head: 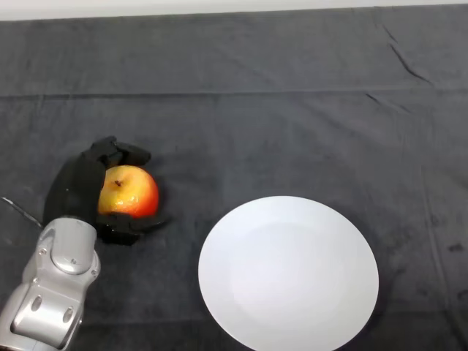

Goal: Move the apple to the plate

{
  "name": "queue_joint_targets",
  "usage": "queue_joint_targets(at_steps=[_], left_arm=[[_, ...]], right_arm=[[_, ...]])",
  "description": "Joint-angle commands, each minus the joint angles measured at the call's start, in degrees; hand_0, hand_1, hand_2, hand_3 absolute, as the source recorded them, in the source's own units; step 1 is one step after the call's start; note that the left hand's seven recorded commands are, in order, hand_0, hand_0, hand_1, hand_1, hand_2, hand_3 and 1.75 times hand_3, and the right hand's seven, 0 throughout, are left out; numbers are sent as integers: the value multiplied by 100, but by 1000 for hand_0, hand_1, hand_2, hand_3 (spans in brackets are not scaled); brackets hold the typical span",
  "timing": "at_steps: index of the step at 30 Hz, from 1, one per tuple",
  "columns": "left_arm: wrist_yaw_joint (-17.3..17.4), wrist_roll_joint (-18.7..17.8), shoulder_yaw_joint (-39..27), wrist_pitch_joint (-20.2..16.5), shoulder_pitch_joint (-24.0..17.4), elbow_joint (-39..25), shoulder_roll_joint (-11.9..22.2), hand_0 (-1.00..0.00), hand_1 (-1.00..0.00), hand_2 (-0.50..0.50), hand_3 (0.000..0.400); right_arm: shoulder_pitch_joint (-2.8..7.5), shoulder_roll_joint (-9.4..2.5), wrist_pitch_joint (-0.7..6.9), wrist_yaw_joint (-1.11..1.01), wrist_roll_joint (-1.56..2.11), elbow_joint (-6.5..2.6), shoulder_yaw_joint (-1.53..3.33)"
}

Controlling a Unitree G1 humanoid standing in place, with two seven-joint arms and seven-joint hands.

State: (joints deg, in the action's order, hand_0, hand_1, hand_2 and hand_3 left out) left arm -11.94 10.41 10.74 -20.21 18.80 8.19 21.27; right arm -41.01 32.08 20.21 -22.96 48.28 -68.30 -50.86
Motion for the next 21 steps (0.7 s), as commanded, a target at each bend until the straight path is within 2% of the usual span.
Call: queue_joint_targets(at_steps=[1, 10, 21], left_arm=[[48, 171, 34, -141, 280, -196, 259, -1000, -1000, 0, 400], [-16, 403, 275, -759, 657, -784, 35, -1000, -1000, 0, 400], [-90, 555, 721, -819, 1128, -829, -227, -1000, -1000, 0, 400]], right_arm=[[47, 38, -30, 21, 92, 74, -96], [45, 42, -29, 20, 93, 69, -96], [41, 47, -29, 16, 95, 57, -98]])
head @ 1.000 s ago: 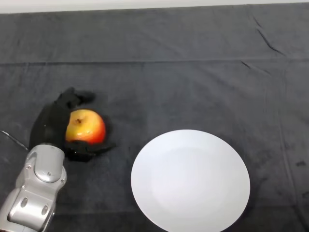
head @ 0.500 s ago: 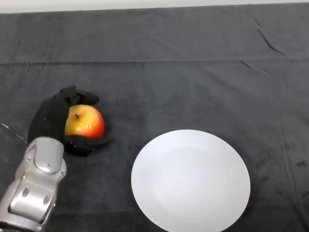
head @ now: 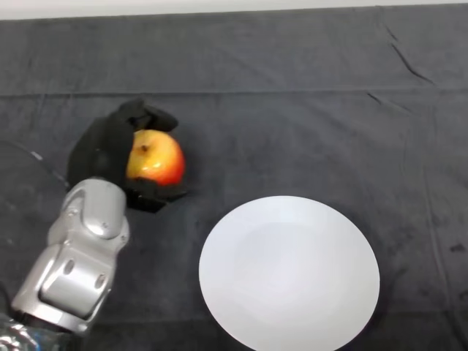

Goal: Move the apple to the plate

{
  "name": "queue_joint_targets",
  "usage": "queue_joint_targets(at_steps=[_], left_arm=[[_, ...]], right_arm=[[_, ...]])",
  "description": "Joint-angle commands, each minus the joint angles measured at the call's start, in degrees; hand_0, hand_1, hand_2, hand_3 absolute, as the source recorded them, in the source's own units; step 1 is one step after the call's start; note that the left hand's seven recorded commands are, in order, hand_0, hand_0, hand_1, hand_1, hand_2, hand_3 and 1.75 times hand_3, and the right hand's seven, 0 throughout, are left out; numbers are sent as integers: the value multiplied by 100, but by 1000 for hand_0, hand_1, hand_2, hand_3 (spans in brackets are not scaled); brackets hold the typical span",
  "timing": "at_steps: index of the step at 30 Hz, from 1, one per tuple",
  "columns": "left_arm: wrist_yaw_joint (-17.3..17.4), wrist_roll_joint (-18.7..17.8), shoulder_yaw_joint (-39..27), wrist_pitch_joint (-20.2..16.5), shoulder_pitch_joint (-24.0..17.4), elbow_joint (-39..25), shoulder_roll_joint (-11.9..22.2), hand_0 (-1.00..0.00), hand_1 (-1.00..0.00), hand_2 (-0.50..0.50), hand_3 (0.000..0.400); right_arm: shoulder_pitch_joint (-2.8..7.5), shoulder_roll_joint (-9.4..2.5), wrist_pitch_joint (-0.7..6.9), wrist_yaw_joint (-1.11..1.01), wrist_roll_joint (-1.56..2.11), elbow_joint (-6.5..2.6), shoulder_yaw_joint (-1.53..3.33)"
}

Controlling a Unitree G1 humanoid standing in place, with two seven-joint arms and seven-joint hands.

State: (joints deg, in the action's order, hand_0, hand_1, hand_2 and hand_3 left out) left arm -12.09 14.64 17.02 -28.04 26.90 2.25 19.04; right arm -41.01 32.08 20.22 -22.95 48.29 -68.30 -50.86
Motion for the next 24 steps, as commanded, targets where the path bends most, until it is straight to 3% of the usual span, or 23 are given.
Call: queue_joint_targets(at_steps=[1, 16, 24], left_arm=[[-82, 138, 137, -33, 353, -223, -29, -1000, -1000, 0, 400], [-201, 22, 1213, -96, 834, -80, -456, -1000, -1000, 0, 400], [-214, -133, 1923, -359, 994, -311, -604, -1000, -1000, 0, 400]], right_arm=[[41, 47, -29, 15, 95, 56, -98], [34, 56, -29, 8, 96, 38, -101], [30, 62, -29, 3, 97, 26, -102]])
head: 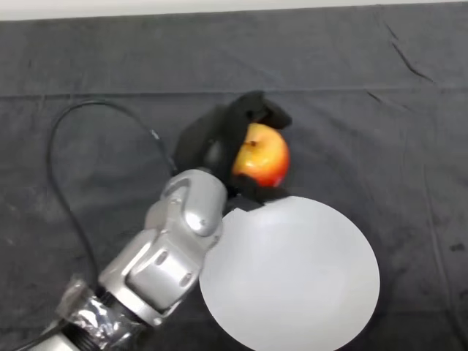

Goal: Move the apple to the plate

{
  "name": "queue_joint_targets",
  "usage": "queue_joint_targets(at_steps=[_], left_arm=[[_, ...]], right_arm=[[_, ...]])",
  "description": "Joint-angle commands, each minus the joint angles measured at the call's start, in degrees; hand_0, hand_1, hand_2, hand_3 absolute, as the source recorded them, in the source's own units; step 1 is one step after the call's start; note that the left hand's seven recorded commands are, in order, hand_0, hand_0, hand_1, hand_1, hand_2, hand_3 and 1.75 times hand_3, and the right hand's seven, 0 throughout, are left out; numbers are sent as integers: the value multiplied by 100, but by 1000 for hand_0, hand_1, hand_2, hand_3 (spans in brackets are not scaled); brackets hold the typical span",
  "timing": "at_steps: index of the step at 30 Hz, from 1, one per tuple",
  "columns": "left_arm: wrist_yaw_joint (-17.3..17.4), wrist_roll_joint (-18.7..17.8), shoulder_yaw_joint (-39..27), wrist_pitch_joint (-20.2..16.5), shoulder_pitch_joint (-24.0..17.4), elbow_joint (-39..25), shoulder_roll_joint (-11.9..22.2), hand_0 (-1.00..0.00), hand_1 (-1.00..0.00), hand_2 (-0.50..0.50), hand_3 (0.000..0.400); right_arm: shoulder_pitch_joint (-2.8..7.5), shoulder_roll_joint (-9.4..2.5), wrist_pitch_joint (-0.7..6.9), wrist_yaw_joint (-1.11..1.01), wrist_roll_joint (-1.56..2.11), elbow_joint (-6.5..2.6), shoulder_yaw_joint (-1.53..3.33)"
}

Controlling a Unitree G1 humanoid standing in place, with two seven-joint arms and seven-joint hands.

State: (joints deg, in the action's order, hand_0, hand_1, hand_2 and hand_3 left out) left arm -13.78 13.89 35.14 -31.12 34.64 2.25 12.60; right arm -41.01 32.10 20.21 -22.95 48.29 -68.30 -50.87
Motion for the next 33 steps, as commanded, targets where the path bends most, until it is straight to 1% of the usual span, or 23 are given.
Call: queue_joint_targets(at_steps=[1, 12, 17, 28, 29, 30, 31, 32, 33], left_arm=[[-46, -88, 200, -63, 237, -329, 32, -1000, -1000, 0, 400], [-60, -444, 1028, -7, 474, -197, -61, -1000, -1000, 0, 400], [-27, -603, 1358, 45, 529, -136, -53, -1000, -1000, 0, 400], [423, -812, 1682, 16, 664, -209, 169, -1000, -1000, 0, 400], [466, -820, 1689, 5, 680, -215, 186, -957, -812, -73, 383], [505, -824, 1693, -4, 692, -220, 204, -886, -600, -143, 355], [535, -824, 1697, -15, 701, -225, 217, -843, -502, -171, 337], [563, -822, 1703, -32, 709, -234, 228, -714, -78, -318, 285], [587, -817, 1709, -53, 716, -245, 236, -576, 0, -288, 231]], right_arm=[[30, 61, -29, 2, 97, 24, -102], [23, 70, -29, -5, 98, 4, -105], [20, 74, -30, -9, 98, -5, -106], [14, 81, -30, -16, 98, -22, -109], [13, 82, -30, -17, 98, -24, -110], [13, 82, -31, -17, 98, -25, -110], [12, 83, -31, -18, 98, -26, -110], [12, 83, -31, -18, 98, -28, -110], [11, 84, -31, -19, 98, -29, -111]])
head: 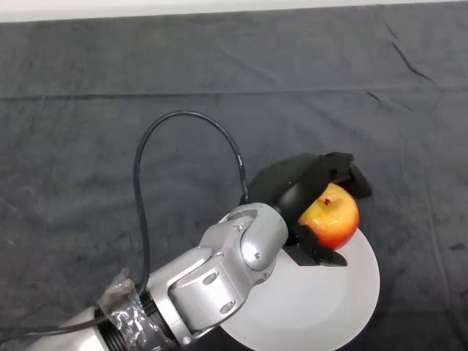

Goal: Move the apple to the plate

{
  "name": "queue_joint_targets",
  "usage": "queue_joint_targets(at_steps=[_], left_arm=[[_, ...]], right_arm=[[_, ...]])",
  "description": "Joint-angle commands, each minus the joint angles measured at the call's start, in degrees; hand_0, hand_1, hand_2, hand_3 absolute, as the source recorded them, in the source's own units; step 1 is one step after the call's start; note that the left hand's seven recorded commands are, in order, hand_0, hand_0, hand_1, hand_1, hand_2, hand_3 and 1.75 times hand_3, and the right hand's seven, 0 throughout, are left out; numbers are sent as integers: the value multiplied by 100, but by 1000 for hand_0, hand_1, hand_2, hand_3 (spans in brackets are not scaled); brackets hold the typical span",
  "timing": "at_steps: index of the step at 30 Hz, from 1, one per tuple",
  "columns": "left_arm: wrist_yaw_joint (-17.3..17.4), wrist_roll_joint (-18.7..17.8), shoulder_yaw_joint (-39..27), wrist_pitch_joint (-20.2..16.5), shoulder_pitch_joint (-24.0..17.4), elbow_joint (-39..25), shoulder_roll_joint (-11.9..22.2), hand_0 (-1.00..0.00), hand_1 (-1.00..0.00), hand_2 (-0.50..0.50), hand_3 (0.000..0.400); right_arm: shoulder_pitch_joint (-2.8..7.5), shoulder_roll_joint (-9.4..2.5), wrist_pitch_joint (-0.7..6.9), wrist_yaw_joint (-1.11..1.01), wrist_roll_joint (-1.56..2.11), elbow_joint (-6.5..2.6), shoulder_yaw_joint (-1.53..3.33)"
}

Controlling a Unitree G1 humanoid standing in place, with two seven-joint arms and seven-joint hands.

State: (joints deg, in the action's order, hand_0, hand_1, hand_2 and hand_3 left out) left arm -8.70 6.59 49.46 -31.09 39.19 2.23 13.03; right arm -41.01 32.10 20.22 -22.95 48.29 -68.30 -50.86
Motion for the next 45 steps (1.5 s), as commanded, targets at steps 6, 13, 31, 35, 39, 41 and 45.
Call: queue_joint_targets(at_steps=[6, 13, 31, 35, 39, 41, 45], left_arm=[[172, -36, 285, -168, 288, -321, 239, -196, 0, -98, 78], [237, 55, 203, -265, 260, -506, 353, 0, 0, 0, 0], [58, 209, -956, 1, -591, -1507, 1199, 0, 0, 0, 0], [-84, 190, -1431, 227, -977, -1696, 1441, 0, 0, 0, 0], [-271, 160, -1972, 510, -1396, -1811, 1660, 0, 0, 0, 0], [-398, 152, -2269, 653, -1617, -1858, 1743, 0, 0, 0, 0], [-662, 139, -2881, 886, -2017, -1970, 1862, 0, 0, 0, 0]], right_arm=[[9, 86, -32, -22, 97, -35, -112], [7, 89, -33, -25, 96, -41, -113], [8, 86, -35, -27, 94, -40, -112], [10, 83, -36, -25, 93, -34, -111], [12, 80, -36, -23, 92, -27, -110], [14, 77, -37, -22, 91, -22, -109], [17, 73, -37, -18, 90, -12, -107]])
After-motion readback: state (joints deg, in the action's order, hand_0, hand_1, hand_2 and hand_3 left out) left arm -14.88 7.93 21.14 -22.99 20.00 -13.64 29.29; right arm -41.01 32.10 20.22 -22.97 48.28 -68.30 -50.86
